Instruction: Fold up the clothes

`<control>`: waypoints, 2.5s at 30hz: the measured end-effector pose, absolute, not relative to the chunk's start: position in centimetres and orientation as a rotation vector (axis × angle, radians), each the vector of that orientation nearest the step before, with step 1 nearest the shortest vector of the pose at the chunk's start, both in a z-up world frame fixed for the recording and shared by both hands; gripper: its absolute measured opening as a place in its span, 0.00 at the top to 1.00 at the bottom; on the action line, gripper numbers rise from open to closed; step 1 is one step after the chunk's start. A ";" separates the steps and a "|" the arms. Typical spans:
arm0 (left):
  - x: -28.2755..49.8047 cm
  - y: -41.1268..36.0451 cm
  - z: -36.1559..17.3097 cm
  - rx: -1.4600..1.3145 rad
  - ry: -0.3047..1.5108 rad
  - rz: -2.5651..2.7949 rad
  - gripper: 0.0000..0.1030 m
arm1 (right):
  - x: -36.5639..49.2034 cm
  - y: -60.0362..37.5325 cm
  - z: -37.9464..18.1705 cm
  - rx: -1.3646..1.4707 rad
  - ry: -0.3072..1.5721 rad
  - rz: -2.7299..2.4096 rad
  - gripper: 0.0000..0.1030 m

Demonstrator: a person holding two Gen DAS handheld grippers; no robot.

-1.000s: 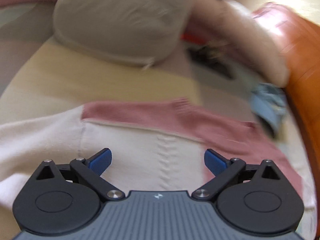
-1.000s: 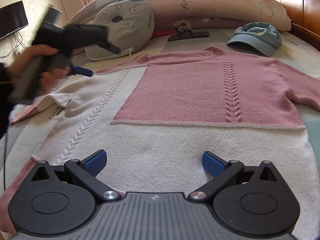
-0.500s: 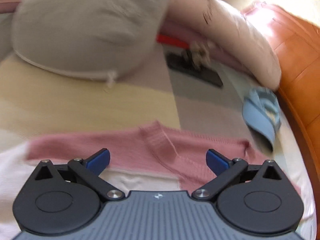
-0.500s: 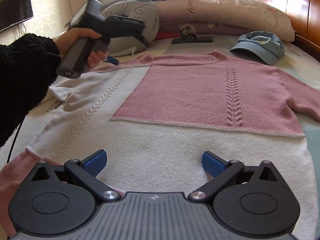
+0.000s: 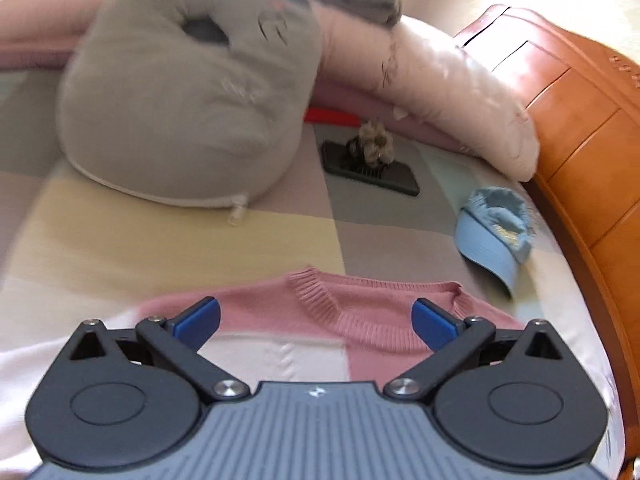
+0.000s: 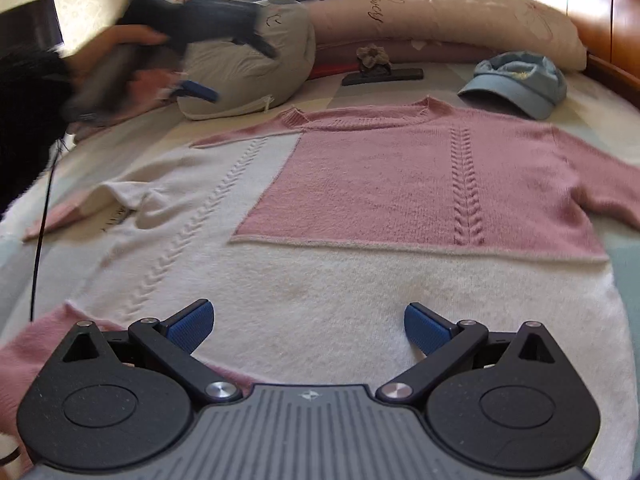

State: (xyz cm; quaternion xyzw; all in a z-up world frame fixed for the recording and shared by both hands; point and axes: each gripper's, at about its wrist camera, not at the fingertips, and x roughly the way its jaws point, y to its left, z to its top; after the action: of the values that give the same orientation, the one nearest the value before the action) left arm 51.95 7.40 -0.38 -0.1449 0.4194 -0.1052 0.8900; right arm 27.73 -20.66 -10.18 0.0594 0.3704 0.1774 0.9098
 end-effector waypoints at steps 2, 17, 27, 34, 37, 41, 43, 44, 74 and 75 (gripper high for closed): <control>50.1 9.6 0.7 -0.295 0.872 -0.219 0.01 | 26.6 -21.1 -9.9 0.135 0.778 0.352 0.00; 37.1 22.1 -4.9 -0.461 0.857 -0.170 0.01 | 18.9 -22.0 -8.9 0.211 0.908 0.150 0.00; 31.4 28.4 -10.4 -0.624 0.716 -0.130 0.01 | 18.7 -20.2 -8.8 0.158 0.925 0.133 0.00; 32.9 32.4 -11.7 -0.797 0.603 -0.100 0.01 | 18.8 -19.0 -8.5 0.161 0.926 0.150 0.00; 33.6 34.1 -11.9 -0.850 0.581 -0.076 0.01 | 18.9 -18.7 -8.5 0.154 0.928 0.149 0.00; 34.1 36.5 -12.1 -0.912 0.546 -0.018 0.02 | 18.9 -19.0 -8.5 0.164 0.930 0.148 0.00; 34.3 37.8 -12.4 -0.987 0.521 0.013 0.06 | 18.9 -19.0 -8.5 0.165 0.927 0.150 0.00; 34.4 38.3 -12.6 -1.026 0.510 0.027 0.07 | 18.8 -19.0 -8.4 0.165 0.926 0.151 0.00; 38.8 40.9 -10.2 -0.858 0.471 0.208 0.96 | 18.0 -17.8 -8.8 0.093 0.912 0.229 0.00; 38.9 41.1 -9.6 -0.839 0.459 0.202 0.96 | 18.1 -17.8 -8.8 0.094 0.910 0.231 0.00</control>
State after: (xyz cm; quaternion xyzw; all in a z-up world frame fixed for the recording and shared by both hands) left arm 38.85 41.10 -9.62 -0.4032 0.2205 0.0971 0.8828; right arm 18.06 -17.76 -8.79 0.0453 0.4384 0.1113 0.8907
